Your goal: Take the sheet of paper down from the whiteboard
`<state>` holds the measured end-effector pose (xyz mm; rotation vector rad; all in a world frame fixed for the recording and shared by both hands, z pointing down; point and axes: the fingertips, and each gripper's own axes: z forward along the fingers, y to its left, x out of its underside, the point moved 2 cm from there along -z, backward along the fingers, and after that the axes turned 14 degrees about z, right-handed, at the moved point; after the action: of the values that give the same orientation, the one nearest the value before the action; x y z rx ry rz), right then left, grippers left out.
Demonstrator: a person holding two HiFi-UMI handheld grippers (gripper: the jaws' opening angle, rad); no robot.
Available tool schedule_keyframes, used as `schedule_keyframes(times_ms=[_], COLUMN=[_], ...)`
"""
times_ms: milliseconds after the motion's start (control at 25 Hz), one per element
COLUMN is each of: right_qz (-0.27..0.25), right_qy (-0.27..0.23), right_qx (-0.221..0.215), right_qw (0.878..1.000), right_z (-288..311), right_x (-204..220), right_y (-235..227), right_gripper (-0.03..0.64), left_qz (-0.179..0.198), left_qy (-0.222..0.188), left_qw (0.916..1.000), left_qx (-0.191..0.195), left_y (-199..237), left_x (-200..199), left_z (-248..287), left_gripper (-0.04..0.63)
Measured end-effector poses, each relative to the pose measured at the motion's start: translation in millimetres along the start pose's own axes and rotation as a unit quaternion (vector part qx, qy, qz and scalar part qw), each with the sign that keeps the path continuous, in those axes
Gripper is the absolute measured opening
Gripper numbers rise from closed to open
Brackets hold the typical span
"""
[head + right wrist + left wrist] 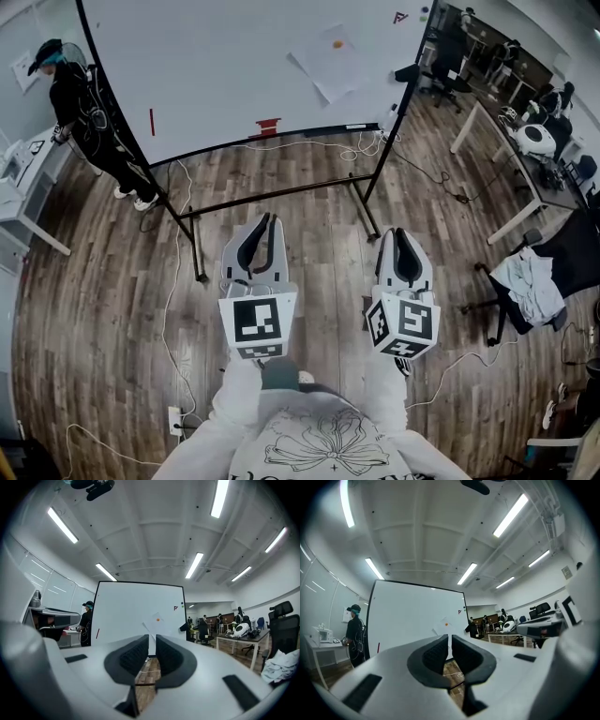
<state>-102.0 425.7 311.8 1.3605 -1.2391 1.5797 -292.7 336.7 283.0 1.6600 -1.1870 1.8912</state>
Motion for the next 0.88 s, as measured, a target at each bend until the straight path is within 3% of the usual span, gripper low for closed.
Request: schedule_keyframes(times_ms=[440, 880], right_qz=[0.008, -0.006], right_qy=[0.007, -0.006], right_qx=[0.002, 0.007], right_qw=[1.0, 1.0], right_z=[67, 220], right_x=[6, -9], right_y=[-38, -56], right_gripper=[0.049, 0.063], left_qz=[-0.009, -0.011], left_qy=[0.005, -0.009], left_qw=[0.9999, 0.9999], left_qx=[-0.008, 0.009], left_y=[1, 28], left_x=[13, 25], left_z=[76, 233], left_gripper=[0.023, 0.023])
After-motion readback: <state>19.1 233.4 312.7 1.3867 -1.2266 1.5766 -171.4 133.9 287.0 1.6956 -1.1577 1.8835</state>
